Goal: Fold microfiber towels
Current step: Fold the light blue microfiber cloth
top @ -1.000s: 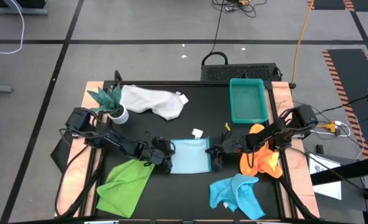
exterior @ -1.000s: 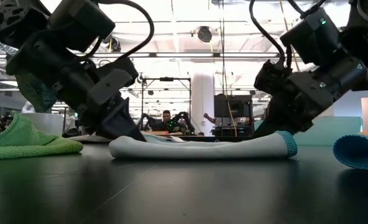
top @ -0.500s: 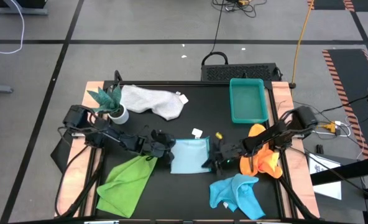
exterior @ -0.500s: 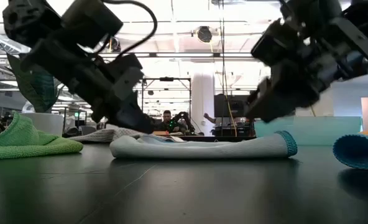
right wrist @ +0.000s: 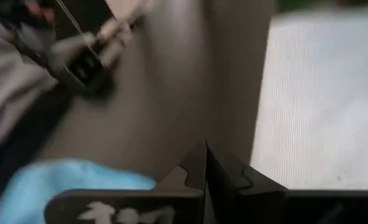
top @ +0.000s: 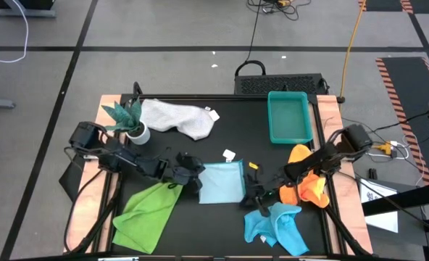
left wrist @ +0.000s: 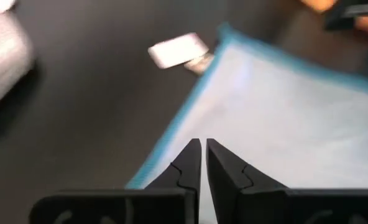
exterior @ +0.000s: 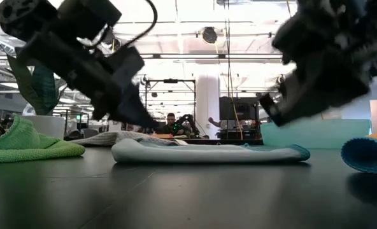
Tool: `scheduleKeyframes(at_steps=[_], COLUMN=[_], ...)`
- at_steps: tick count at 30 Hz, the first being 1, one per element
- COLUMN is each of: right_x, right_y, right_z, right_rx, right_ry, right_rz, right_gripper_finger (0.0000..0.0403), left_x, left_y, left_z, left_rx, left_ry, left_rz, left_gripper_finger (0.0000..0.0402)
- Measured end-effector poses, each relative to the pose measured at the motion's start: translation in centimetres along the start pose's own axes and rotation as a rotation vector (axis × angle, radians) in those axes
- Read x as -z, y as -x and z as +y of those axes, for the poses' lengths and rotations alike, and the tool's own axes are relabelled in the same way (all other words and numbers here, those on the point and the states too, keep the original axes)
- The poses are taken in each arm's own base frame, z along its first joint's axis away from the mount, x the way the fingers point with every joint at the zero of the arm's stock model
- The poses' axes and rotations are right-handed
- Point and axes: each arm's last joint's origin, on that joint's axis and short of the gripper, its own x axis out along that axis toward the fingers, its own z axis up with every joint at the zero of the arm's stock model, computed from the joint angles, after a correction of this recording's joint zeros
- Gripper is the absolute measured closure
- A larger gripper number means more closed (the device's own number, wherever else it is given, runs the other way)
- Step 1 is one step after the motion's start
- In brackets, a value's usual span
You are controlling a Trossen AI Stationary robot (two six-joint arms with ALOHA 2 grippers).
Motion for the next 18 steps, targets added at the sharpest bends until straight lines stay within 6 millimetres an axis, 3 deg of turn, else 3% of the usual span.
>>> scheduleKeyframes(at_steps=[5,13,18], right_x=[-0.9,1.5,1.5], right_y=[0.4,0.4,1.5], right_z=[-1.3,-6.6,-6.9], right_rx=[0.263,0.607,0.722], right_ry=[-0.033,-0.248,-0.263], right_rz=[-0.106,-0.032,0.014], right_gripper_finger=[0.0403,0.0403,0.0403], left_x=[0.3,2.9,2.6], left_y=[-0.1,-1.8,-1.2], left_z=[-0.8,-0.1,-1.0], left_rx=[0.094,0.010,0.056], left_ry=[-0.021,0.004,0.012], left_rz=[0.009,0.089,0.054], left_gripper_finger=[0.0376,0.0376,0.0376])
